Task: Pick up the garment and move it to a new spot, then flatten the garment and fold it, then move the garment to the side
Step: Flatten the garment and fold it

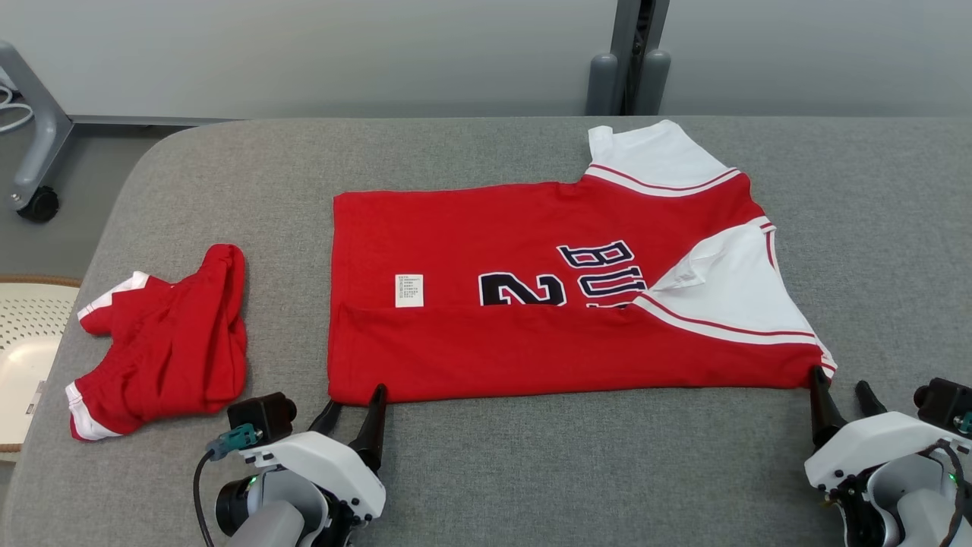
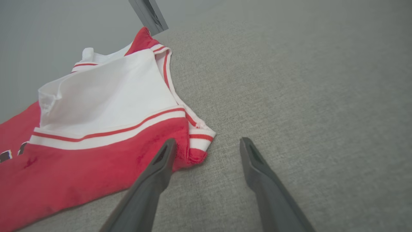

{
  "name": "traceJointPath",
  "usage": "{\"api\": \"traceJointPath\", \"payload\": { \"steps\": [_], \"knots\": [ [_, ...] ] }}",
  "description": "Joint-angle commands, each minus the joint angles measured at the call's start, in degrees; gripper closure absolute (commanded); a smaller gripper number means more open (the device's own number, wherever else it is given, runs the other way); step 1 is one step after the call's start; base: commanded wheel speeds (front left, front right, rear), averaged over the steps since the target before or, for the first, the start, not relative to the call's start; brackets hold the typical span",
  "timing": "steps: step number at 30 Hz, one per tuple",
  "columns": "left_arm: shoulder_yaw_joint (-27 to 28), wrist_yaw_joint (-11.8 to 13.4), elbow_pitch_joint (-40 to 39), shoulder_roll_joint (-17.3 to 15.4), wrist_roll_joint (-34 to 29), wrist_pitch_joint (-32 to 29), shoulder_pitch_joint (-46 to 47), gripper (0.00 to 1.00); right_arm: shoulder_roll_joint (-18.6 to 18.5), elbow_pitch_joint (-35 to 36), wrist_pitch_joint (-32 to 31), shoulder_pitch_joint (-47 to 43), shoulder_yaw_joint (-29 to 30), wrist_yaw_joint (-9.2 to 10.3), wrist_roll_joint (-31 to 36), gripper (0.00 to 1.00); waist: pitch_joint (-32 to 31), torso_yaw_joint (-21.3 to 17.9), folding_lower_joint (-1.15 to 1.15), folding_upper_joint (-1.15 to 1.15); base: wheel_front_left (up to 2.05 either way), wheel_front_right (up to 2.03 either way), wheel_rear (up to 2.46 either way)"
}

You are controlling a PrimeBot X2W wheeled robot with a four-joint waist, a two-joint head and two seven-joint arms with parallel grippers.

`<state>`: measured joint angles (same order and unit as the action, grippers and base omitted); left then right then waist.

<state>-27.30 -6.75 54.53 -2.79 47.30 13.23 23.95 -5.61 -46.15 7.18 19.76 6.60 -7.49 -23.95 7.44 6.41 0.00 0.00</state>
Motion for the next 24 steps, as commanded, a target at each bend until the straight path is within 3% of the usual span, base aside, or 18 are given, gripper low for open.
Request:
{"api": "traceJointPath", "payload": {
  "steps": [1, 22, 23, 24],
  "knots": [
    [-0.8, -0.3, 0.6, -0.2, 1.3, 0.3, 1.0, 0.00, -0.4, -0.6, -0.3, 1.0, -0.6, 0.00, -0.9, 0.00, 0.2, 0.1, 0.00, 0.00, 0.00, 0.00, 0.00],
    [-8.5, 0.0, 4.9, -0.2, 10.5, 1.6, 4.9, 0.00, -1.3, -5.0, 0.6, 4.8, -8.1, 0.00, -5.8, 0.00, 2.0, 0.4, 0.00, 0.00, 0.00, 0.00, 0.00],
    [-8.6, 0.0, 4.9, -0.2, 10.8, 1.6, 5.1, 0.08, -1.3, -5.0, 0.6, 5.0, -8.4, 0.00, -6.0, 0.00, 2.1, 0.4, 0.00, 0.00, 0.00, 0.00, 0.00],
    [-8.7, 0.0, 5.0, -0.2, 10.9, 1.7, 5.4, 0.49, -1.2, -5.1, 0.6, 5.2, -8.7, 0.00, -6.2, 0.00, 2.2, 0.3, 0.00, 0.00, 0.00, 0.00, 0.00]
  ]
}}
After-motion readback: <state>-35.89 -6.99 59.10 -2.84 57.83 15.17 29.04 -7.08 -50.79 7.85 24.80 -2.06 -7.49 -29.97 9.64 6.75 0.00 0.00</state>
